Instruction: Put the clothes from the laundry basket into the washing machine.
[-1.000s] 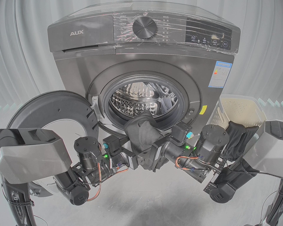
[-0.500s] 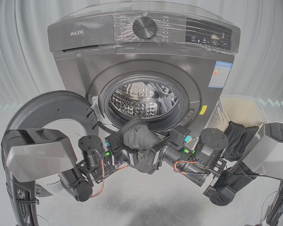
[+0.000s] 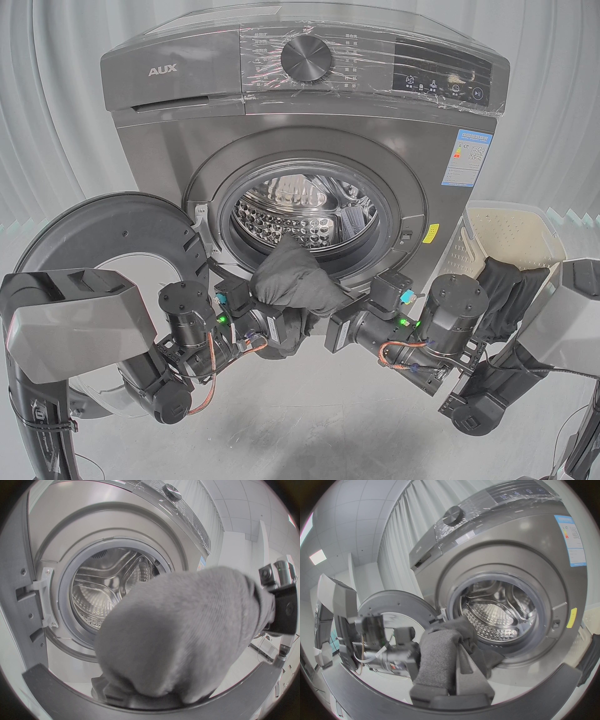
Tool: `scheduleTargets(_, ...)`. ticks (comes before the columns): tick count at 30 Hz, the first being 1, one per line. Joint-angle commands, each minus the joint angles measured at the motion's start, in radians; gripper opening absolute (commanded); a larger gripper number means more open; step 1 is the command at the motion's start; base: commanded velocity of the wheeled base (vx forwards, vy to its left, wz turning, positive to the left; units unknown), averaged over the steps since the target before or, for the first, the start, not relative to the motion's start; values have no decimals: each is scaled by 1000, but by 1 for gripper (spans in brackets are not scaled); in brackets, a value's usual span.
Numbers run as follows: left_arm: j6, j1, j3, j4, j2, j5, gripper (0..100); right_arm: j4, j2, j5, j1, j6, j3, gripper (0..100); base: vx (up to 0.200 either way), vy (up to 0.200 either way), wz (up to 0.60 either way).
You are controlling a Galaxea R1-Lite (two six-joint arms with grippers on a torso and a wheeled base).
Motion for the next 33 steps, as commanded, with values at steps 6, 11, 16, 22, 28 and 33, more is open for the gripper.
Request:
scheduleTargets(6,-7,7,10,-3,-58,5,0,5,-9,-18,-40,1,107,0,0,0,0)
scheduleTargets(11,-7,4,16,-3,-69,13,0,-1,-4,-17,-35,-1,136,0,0,0,0)
scheduleTargets(16,-7,0,22,-3,-72,15,0,-5,-6,-18,-26,4,124,100,0,0,0)
scheduleTargets(22,-1,1,59,-5,-99,22,0,8,-38,-14,-25,-12,247,100,0,0,0)
scheduleTargets(28,-2,-19,163,-5,-202,15,0,6,-61,-6,-28,-35,414,100,0,0,0)
scheduleTargets(33,6,-40,260,-3,-312,13,0,-3,-92,-6,-63,-36,468,100,0,0,0)
